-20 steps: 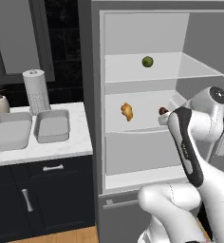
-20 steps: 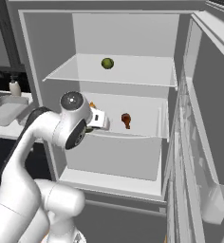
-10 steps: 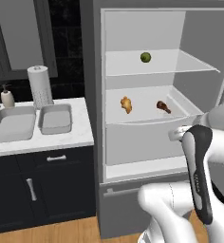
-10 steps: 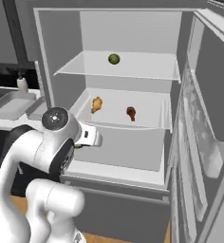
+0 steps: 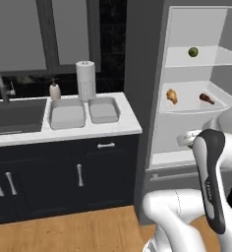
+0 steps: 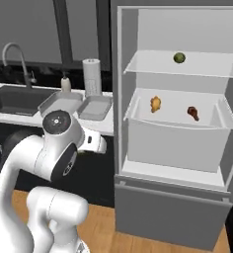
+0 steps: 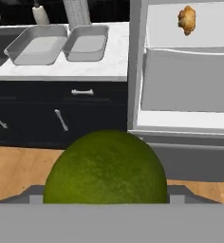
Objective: Place one lime and one chicken drumstick in each tupperware on the nearby counter, to pack two identical lunches.
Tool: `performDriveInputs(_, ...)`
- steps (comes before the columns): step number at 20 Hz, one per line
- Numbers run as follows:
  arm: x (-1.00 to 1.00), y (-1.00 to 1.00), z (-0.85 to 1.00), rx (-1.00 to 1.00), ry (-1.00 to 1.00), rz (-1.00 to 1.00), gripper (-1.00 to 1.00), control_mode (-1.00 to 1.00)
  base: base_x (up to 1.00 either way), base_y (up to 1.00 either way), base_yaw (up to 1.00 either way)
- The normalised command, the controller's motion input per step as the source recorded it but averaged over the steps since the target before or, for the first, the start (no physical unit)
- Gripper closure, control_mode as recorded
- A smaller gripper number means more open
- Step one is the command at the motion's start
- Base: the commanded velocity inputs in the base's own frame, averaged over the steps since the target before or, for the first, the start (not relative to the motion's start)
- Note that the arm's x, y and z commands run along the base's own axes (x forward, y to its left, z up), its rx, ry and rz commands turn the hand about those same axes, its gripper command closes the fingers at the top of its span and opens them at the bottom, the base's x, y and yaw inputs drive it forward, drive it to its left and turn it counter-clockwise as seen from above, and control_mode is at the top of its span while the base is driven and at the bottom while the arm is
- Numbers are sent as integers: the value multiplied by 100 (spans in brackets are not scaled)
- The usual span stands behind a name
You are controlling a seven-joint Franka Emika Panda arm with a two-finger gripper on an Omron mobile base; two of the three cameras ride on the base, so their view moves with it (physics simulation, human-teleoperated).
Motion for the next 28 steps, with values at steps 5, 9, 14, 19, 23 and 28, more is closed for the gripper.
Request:
performDriveInputs(5,0,0,0,0,0,0,100,100,71,100,1)
performDriveInputs(9,0,0,0,0,0,0,100,100,100,100,0)
performDriveInputs(14,0,0,0,0,0,0,100,100,100,80,-6)
performDriveInputs(19,0,0,0,0,0,0,100,100,100,12,-12)
performDriveInputs(23,63,0,-21,-5,0,-1,100,-100,25,0,-1)
performDriveInputs(28,61,0,-54,-3,4,0,100,-100,0,0,0)
